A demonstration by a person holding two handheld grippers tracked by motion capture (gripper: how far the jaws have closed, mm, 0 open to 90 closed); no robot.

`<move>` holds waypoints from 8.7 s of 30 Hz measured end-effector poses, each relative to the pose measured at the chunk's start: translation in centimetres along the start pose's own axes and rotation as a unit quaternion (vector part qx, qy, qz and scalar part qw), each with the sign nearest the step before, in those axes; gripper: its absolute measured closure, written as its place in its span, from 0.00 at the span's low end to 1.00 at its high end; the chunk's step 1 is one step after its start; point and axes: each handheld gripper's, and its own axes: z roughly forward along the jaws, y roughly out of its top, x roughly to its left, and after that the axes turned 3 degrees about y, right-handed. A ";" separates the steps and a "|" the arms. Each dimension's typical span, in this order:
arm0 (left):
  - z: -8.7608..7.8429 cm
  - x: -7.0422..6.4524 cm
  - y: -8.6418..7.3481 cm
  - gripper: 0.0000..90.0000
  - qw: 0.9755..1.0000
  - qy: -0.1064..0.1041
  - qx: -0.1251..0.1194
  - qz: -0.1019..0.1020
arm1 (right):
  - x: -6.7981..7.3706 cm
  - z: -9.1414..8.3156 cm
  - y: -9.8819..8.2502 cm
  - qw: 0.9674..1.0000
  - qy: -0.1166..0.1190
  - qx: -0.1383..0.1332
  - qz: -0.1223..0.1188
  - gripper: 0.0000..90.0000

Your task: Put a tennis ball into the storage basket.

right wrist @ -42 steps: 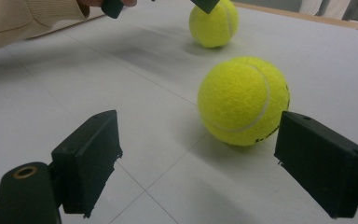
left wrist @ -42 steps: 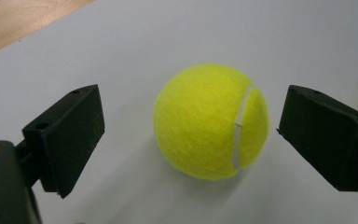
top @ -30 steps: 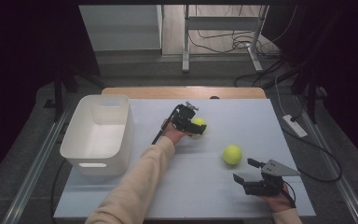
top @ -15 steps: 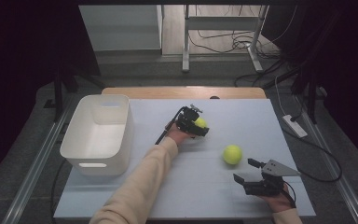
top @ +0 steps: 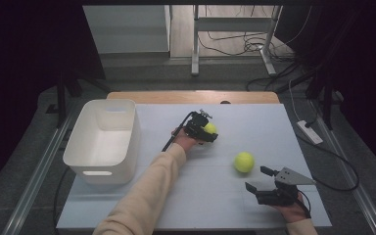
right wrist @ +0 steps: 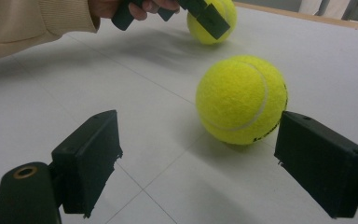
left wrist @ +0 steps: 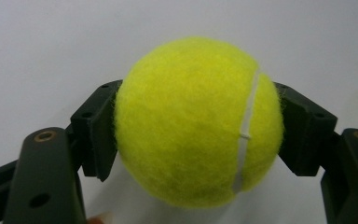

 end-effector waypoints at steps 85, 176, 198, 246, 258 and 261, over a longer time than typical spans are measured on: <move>-12.8 -0.2 -1.0 0.29 0.989 -0.051 -0.136 -0.006 | 0.2 -0.1 0.1 1.000 -0.005 -0.005 -0.004 0.16; -22.6 1.8 -4.4 0.29 0.972 -0.011 -0.234 -0.022 | 0.3 0.0 0.2 1.000 -0.007 -0.006 -0.008 0.16; -23.7 2.4 -4.6 0.29 0.970 0.001 -0.243 -0.027 | 0.3 0.0 0.2 1.000 -0.007 -0.007 -0.008 0.16; -26.2 5.1 -5.9 0.29 0.965 0.049 -0.250 -0.055 | 0.3 0.0 0.2 1.000 -0.008 -0.006 -0.009 0.16; -26.8 5.9 -6.4 0.29 0.965 0.064 -0.248 -0.061 | 0.4 0.0 0.3 1.000 -0.007 -0.010 -0.007 0.16; -27.0 6.1 -6.5 0.29 0.964 0.067 -0.248 -0.063 | 0.4 0.0 0.3 1.000 -0.007 -0.010 -0.007 0.16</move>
